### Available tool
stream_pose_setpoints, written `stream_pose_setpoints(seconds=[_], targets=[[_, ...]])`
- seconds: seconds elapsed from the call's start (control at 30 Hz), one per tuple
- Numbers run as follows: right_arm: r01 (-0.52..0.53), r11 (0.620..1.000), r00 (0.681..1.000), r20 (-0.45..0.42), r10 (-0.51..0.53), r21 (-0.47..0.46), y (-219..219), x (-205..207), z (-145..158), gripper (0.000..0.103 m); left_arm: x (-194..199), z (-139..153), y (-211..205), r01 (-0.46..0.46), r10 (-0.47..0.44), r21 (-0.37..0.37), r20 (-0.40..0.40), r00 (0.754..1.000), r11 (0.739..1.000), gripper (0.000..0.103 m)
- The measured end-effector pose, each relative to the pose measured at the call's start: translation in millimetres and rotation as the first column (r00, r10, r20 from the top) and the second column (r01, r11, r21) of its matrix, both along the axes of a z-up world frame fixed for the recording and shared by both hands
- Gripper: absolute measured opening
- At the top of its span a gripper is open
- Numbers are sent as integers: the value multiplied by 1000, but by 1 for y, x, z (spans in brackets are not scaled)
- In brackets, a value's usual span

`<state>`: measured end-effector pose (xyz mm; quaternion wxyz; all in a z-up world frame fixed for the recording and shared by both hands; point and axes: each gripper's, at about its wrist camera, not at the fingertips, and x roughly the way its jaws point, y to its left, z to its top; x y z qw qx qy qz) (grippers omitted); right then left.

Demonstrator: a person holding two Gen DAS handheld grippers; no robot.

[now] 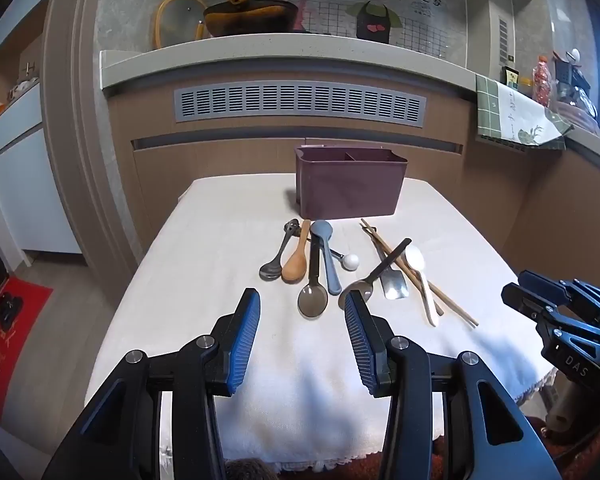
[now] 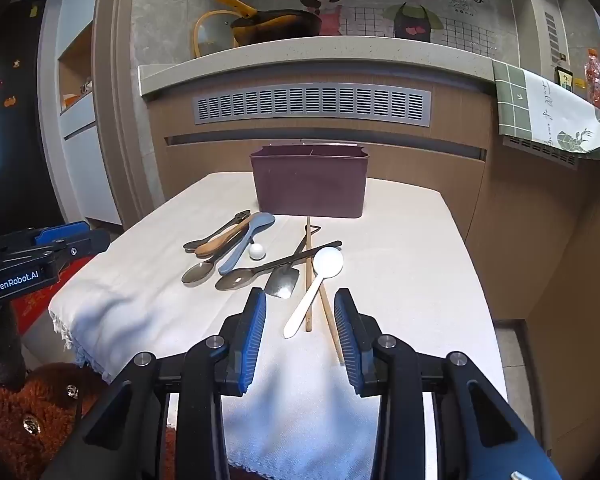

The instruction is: Organize utensils

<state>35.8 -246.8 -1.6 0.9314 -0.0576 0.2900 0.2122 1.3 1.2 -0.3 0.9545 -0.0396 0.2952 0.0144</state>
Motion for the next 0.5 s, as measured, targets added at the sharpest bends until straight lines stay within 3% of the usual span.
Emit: stream_pose_setpoints(seconds=[0.5], targets=[[16,1000,1000,-3,-16,-5,-3,2,-2,34,-3,-1,-7,4,-4,24,8,1000,1000,45]])
